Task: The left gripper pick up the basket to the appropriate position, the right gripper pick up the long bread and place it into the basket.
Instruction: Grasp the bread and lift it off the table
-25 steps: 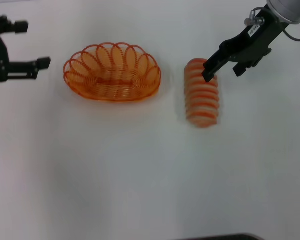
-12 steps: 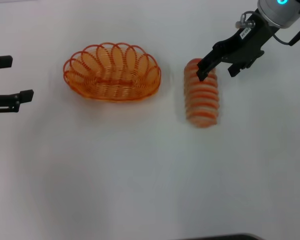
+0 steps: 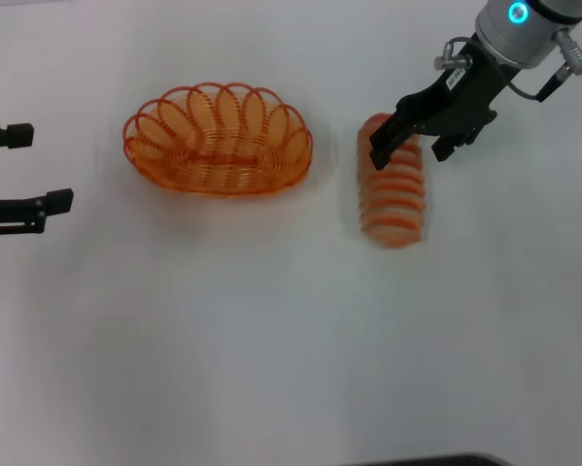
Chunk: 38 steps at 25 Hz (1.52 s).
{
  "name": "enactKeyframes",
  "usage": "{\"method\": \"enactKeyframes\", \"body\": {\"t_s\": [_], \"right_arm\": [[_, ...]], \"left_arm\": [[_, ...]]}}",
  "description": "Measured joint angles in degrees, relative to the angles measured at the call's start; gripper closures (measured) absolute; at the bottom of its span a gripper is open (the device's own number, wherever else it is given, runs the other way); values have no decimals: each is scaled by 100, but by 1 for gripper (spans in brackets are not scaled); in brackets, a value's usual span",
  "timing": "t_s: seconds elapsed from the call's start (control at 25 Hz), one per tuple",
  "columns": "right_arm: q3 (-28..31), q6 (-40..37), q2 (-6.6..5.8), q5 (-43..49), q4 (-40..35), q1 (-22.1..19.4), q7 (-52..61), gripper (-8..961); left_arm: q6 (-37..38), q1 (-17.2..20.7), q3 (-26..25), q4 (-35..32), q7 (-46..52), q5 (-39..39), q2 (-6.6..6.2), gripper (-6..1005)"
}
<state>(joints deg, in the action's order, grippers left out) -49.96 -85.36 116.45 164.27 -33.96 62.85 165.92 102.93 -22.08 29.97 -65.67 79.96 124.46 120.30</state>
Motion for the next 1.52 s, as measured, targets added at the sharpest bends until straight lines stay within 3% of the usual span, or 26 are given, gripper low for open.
{"method": "enactKeyframes", "body": {"t_s": [1.52], "right_arm": [[-261,1062,147,-11,656,87,262,8]], "left_arm": [[377,47,-25,110,-59,26,5,99]]}}
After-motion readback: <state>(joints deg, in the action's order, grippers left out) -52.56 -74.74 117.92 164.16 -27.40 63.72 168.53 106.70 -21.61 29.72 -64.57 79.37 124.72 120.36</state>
